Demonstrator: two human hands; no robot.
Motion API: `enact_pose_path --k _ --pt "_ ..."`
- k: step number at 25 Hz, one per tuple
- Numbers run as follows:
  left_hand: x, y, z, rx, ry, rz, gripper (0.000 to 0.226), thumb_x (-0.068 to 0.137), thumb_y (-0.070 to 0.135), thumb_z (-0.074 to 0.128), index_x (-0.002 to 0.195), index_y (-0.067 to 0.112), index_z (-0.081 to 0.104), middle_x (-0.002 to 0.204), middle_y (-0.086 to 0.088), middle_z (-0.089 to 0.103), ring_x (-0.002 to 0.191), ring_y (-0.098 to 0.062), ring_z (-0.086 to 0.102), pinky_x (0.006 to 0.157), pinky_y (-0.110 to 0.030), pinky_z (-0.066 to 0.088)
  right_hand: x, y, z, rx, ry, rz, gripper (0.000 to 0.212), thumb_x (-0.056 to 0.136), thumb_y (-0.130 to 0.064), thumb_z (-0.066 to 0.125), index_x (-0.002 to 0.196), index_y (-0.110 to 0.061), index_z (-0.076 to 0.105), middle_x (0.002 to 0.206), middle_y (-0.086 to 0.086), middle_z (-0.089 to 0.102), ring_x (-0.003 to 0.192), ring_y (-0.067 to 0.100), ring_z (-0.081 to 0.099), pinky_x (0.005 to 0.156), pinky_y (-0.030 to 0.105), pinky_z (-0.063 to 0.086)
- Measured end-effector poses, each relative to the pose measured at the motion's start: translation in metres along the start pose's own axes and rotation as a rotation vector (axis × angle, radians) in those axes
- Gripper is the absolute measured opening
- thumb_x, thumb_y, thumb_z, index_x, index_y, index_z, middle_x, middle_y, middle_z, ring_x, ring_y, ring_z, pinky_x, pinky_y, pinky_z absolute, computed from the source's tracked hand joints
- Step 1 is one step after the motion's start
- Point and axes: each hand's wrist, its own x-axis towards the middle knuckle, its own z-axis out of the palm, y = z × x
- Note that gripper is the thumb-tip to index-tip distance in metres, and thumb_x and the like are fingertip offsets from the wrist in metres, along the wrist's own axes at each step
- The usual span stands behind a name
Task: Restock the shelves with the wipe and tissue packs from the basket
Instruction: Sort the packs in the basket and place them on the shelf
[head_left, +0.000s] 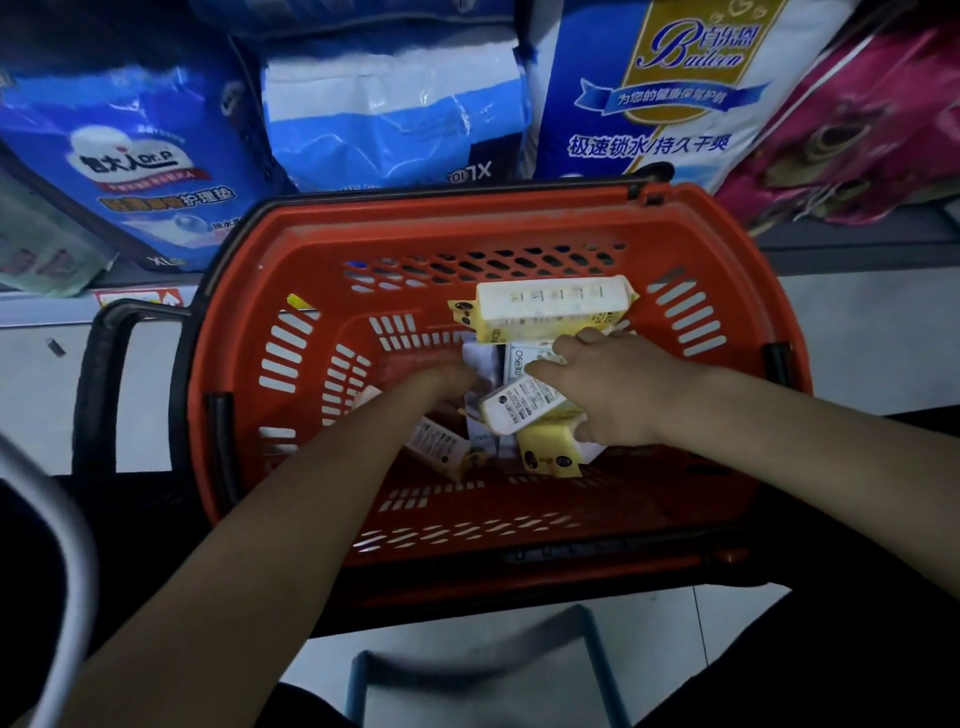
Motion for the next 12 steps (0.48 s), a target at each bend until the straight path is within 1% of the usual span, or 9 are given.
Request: enact_pose_path --k 1,2,4,6,8,10,11,12 --pt "0.002 0.000 -0.001 -0.012 0.028 0.000 0.043 0.105 0.020 0.060 0.141 -0.001 0.051 0.136 -0.015 0.061 0.116 -0.033 0.061 0.100 -0.041 0.050 0.000 0.000 0.000 0.002 0.000 0.001 0.077 0.093 -0.037 0.071 0.157 -0.023 0.031 0.148 0.012 0.043 0.133 0.034 0.045 0.102 0.044 0.047" --pt "0.003 -0.001 -0.004 -0.041 0.058 -0.004 0.047 0.102 0.017 0.065 0.143 0.000 0.049 0.139 -0.018 0.060 0.120 -0.036 0.062 0.099 -0.043 0.052 0.000 0.000 0.000 0.005 0.003 0.000 0.076 0.093 -0.036 0.071 0.157 -0.023 0.032 0.147 0.011 0.043 0.133 0.033 0.045 0.102 0.044 0.047" --pt "0.002 -0.004 -0.010 -0.084 0.100 0.004 0.058 0.097 0.013 0.072 0.147 0.004 0.044 0.145 -0.022 0.057 0.130 -0.042 0.058 0.104 -0.050 0.053 -0.001 0.001 0.000 0.011 0.005 0.001 0.072 0.093 -0.034 0.070 0.155 -0.022 0.035 0.146 0.011 0.045 0.131 0.033 0.047 0.101 0.044 0.048" --pt "-0.002 -0.009 -0.016 -0.088 0.125 0.010 0.062 0.094 0.013 0.075 0.148 0.006 0.045 0.142 -0.019 0.059 0.129 -0.040 0.058 0.104 -0.050 0.053 -0.001 0.002 -0.002 0.016 -0.004 0.001 0.069 0.094 -0.032 0.070 0.153 -0.021 0.038 0.143 0.011 0.047 0.129 0.033 0.048 0.100 0.046 0.048" --pt "-0.006 -0.017 -0.022 -0.097 0.160 0.026 0.054 0.088 0.014 0.082 0.136 0.008 0.058 0.130 -0.015 0.066 0.119 -0.036 0.064 0.102 -0.050 0.055 -0.001 0.003 -0.003 0.038 -0.017 0.001 0.067 0.094 -0.032 0.070 0.152 -0.021 0.039 0.141 0.011 0.048 0.127 0.033 0.049 0.100 0.045 0.048" --pt "-0.017 -0.022 -0.029 -0.090 0.179 0.087 0.036 0.082 0.016 0.086 0.114 0.012 0.070 0.119 -0.012 0.073 0.110 -0.035 0.069 0.098 -0.053 0.057 -0.003 0.003 -0.006 0.074 -0.014 -0.002 0.070 0.094 -0.036 0.070 0.154 -0.022 0.037 0.139 0.010 0.049 0.126 0.033 0.050 0.097 0.042 0.048" --pt "-0.024 -0.024 -0.033 -0.078 0.185 0.127 0.030 0.082 0.015 0.086 0.108 0.009 0.072 0.114 -0.014 0.075 0.108 -0.036 0.071 0.096 -0.054 0.058 -0.004 0.003 -0.009 0.104 -0.018 -0.001 0.075 0.094 -0.040 0.071 0.156 -0.022 0.034 0.139 0.010 0.049 0.126 0.033 0.050 0.096 0.042 0.048" --pt "-0.038 -0.023 -0.036 -0.061 0.201 0.169 0.027 0.084 0.012 0.085 0.106 0.004 0.073 0.111 -0.017 0.076 0.105 -0.036 0.072 0.094 -0.052 0.059 -0.005 0.002 -0.012 0.133 -0.019 0.000 0.080 0.094 -0.044 0.071 0.159 -0.022 0.030 0.140 0.010 0.048 0.127 0.033 0.051 0.097 0.043 0.049"
